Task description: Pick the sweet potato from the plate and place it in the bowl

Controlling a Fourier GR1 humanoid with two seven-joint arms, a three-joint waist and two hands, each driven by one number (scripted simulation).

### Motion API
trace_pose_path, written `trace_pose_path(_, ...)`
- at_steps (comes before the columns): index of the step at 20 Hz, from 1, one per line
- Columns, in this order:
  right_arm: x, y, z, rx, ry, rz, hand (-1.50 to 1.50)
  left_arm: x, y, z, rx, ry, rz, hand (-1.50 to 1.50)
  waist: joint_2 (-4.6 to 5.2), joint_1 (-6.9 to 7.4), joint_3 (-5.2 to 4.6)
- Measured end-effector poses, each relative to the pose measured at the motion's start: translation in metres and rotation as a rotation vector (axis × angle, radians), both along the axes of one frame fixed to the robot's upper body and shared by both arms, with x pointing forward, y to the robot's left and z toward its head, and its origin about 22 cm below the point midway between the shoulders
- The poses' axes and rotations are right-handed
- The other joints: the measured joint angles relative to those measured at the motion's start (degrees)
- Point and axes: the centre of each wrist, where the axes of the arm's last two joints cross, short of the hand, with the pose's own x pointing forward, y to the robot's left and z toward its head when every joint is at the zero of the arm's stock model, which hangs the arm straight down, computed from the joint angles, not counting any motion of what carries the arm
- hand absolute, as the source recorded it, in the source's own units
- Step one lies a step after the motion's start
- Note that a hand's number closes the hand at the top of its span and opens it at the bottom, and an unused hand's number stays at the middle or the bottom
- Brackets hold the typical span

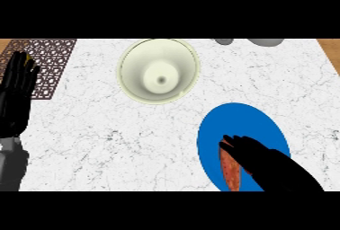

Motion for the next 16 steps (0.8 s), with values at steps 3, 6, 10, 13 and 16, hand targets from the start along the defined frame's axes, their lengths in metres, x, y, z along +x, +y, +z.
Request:
trace_pose_path(3,0.003,-0.001,-0.005,0.007,-0.009,0.019,-1.5,-0.001,-0.003,-0.002,-0.003,0.001,-0.003,0.0,-0.01,0.03,0.0)
trace_pose_path(6,0.008,0.005,-0.011,-0.004,-0.006,0.019,-1.5,0.005,0.0,-0.001,-0.002,-0.001,-0.003,0.0,0.0,0.03,-0.01)
trace_pose_path(10,0.009,0.002,-0.022,-0.027,0.006,0.019,-1.5,0.003,0.003,0.0,-0.004,0.005,-0.002,0.0,0.0,0.03,-0.01)
trace_pose_path(13,0.016,0.003,-0.03,-0.042,0.011,0.017,-1.5,0.002,0.001,-0.001,0.001,0.001,0.001,0.0,0.0,0.06,-0.02)
trace_pose_path(16,0.017,0.002,-0.044,-0.043,0.02,0.019,-1.5,0.003,0.004,-0.003,-0.002,0.001,-0.002,0.0,0.0,0.05,-0.02)
